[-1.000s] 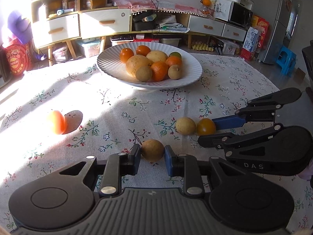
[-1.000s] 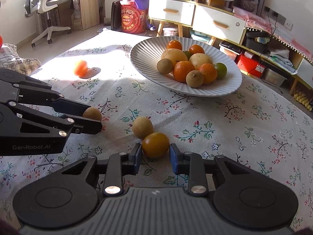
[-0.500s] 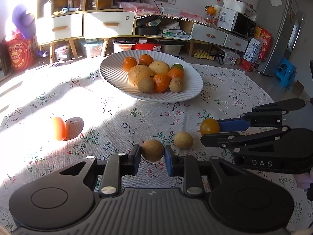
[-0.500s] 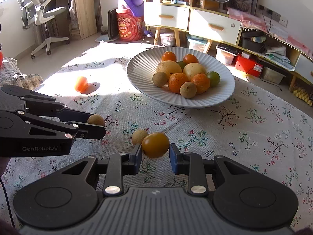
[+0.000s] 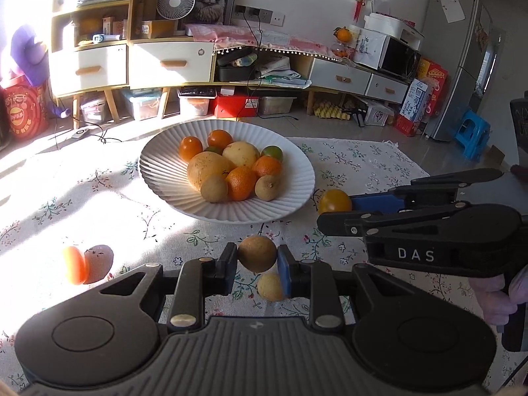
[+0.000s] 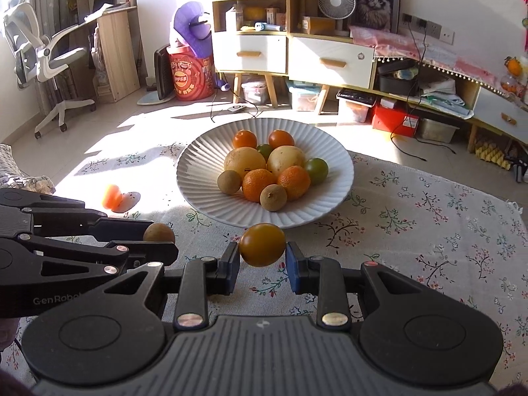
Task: Organize fruits
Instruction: 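Carry both fruits onto the white plate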
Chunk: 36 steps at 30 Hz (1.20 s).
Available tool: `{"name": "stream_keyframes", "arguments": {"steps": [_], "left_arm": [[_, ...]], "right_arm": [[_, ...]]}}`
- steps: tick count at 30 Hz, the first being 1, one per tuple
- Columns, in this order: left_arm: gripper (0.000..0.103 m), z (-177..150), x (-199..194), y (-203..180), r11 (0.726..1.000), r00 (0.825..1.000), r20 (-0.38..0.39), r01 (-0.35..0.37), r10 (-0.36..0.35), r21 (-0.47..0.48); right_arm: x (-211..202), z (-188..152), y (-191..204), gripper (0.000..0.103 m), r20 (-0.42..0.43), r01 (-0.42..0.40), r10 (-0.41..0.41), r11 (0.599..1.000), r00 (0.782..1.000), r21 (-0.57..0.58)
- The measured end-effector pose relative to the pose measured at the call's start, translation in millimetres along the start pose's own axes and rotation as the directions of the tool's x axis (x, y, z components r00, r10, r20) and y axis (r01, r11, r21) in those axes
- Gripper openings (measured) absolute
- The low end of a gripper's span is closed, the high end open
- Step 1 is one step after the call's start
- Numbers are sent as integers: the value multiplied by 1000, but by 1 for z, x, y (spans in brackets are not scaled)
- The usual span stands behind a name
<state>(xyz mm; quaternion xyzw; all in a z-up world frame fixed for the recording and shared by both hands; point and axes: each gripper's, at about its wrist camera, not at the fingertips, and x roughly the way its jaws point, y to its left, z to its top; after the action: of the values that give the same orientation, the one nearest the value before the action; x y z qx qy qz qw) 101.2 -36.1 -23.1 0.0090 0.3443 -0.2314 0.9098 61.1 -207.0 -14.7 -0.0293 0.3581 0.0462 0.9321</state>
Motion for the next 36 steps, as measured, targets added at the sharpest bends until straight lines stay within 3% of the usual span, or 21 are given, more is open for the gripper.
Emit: {"name": "stream_keyframes", "arguments": {"steps": [12,22,36], "left_arm": [[12,19,25,4,1000,1000,22,-15,15,9],[12,23,51,-2,997,1000,24,-10,8,72],[12,23,57,4,998,1000,17,-3,2,56]], "right_arm": [[16,16,-19,27,31,27,-26,1000,999,-16],[42,23,-36,27,18,11,-11,999,1000,-35],[54,26,-36,27,11,-19,19,999,1000,-50]]}}
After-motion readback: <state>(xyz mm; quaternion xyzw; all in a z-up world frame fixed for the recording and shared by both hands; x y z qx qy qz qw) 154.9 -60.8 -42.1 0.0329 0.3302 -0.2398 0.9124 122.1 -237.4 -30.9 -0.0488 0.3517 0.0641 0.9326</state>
